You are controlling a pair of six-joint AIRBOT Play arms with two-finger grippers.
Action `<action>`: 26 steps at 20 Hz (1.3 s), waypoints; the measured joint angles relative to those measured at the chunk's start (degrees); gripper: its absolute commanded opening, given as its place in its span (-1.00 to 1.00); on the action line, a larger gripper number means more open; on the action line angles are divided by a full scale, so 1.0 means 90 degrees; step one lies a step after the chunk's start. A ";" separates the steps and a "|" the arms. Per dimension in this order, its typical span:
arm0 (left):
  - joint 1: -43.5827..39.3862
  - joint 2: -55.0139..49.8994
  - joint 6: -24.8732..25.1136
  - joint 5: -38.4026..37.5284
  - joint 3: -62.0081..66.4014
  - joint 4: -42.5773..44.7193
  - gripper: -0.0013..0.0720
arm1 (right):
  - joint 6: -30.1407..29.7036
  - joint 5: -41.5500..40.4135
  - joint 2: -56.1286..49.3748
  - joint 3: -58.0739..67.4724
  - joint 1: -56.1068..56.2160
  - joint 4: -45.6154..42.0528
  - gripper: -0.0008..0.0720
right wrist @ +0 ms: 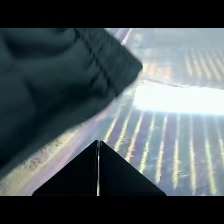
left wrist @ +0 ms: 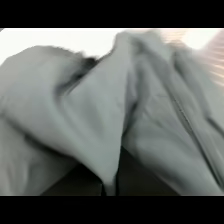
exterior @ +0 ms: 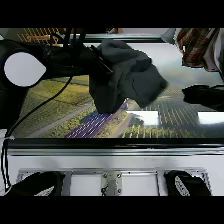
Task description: Fold the clothes and pants, and hang the long-sleeved shirts on hangers.
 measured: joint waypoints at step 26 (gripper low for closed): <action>0.4612 0.0668 -0.2555 0.0529 -0.6501 -0.2135 0.90 | 0.0209 -0.0019 -0.0270 0.0131 -0.0537 0.0384 -0.93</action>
